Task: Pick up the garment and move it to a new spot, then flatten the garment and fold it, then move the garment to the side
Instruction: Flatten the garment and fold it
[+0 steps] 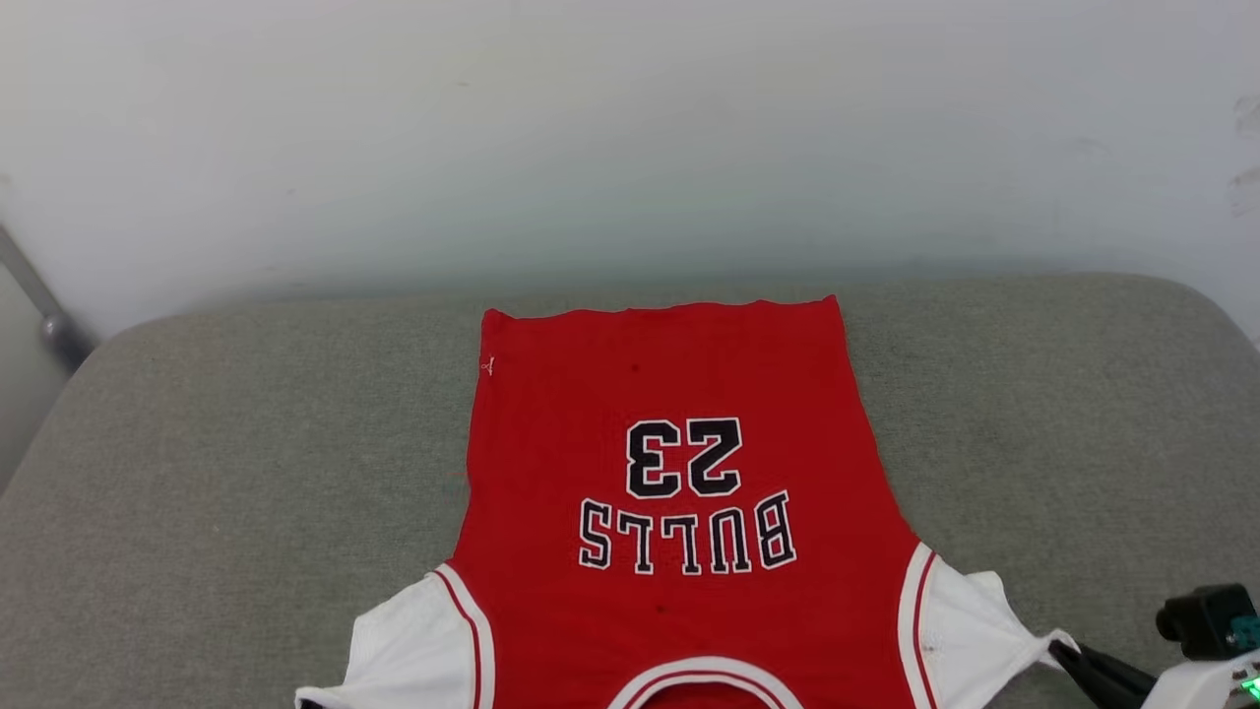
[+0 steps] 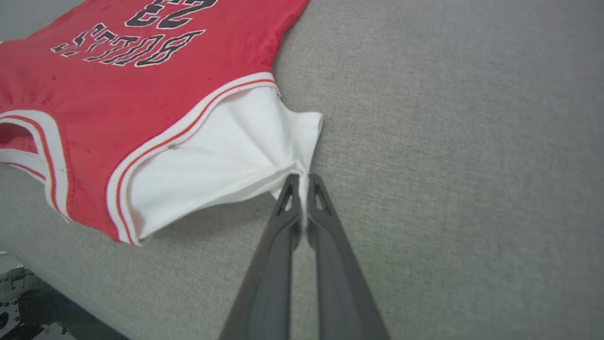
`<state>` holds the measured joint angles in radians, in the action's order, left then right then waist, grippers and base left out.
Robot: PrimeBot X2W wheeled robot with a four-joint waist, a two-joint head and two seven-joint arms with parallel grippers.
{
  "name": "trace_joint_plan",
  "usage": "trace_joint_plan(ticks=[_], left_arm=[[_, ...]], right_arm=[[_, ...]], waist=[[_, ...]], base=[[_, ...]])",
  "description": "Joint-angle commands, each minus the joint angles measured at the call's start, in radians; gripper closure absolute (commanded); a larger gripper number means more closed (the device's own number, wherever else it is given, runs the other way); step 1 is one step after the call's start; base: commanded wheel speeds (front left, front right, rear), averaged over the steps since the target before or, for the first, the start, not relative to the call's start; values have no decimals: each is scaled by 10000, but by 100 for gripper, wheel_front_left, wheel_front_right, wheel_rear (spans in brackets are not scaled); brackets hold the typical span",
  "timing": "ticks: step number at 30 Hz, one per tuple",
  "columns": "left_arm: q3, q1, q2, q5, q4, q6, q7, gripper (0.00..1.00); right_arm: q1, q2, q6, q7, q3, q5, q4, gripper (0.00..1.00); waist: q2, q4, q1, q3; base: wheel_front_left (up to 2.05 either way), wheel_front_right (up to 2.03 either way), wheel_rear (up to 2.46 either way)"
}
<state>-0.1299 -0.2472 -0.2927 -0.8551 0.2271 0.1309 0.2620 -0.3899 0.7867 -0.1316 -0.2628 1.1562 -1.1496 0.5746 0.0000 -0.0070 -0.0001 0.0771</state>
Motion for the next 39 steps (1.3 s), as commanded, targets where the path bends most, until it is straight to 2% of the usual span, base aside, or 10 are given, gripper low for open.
trace_joint_plan(ticks=[1, 11, 12, 14, 19, 24, 27, 30, 32, 39], left_arm=[[24, -199, 53, 30, -106, -7, 31, 100], [-99, -66, 228, 126, -19, -7, 31, 100], [-103, 31, 206, 159, 8, -7, 29, 100], [-195, 205, 175, 295, -12, -7, 29, 100], [-373, 491, 220, 526, -318, -7, 29, 100], [-546, 754, 337, 623, -883, -7, 29, 100], [-760, 983, 316, 733, -1129, -7, 29, 100], [-997, 1340, 286, 871, -1307, -7, 29, 100], [-1419, 1612, 124, 1010, -1260, -7, 29, 100], [-2648, 3157, -27, 736, -1166, -5, 29, 100]], right_arm=[[291, 110, 18, -20, -74, 129, -62, 100], [1468, 32, 17, 11, -1071, 600, -515, 100], [1631, -11, 17, 16, -1124, 534, -541, 76], [1927, -15, 15, 206, -1195, 338, -735, 0], [1852, 907, 17, 483, -1499, 316, -2228, 0], [1476, 2643, 14, 1938, -2566, -415, -4029, 0], [1000, 3317, 14, 2782, -3428, -702, -4255, 0], [68, 3211, 14, 3916, -4115, -862, -3964, 0], [-790, 3076, 14, 4553, -4425, -354, -3507, 0], [-3268, 1508, 14, 6317, -5033, 1226, -669, 0]], waist=[[0, -4, 1, -39], [0, 236, 1, -565], [0, 304, 1, -603], [0, 453, 1, -660], [0, 790, 1, -880], [0, 1176, 1, -1163], [0, 1513, 1, -1349], [0, 1806, 1, -1692], [0, 2080, 1, -1952], [0, 3092, 1, -2868]], base=[[0, 0, 0], [0, 0, 0], [0, 0, 0], [0, 0, 0], [0, 0, 0], [0, 0, 0], [0, 0, 0], [0, 0, 0], [0, 0, 0], [0, 0, 0]])
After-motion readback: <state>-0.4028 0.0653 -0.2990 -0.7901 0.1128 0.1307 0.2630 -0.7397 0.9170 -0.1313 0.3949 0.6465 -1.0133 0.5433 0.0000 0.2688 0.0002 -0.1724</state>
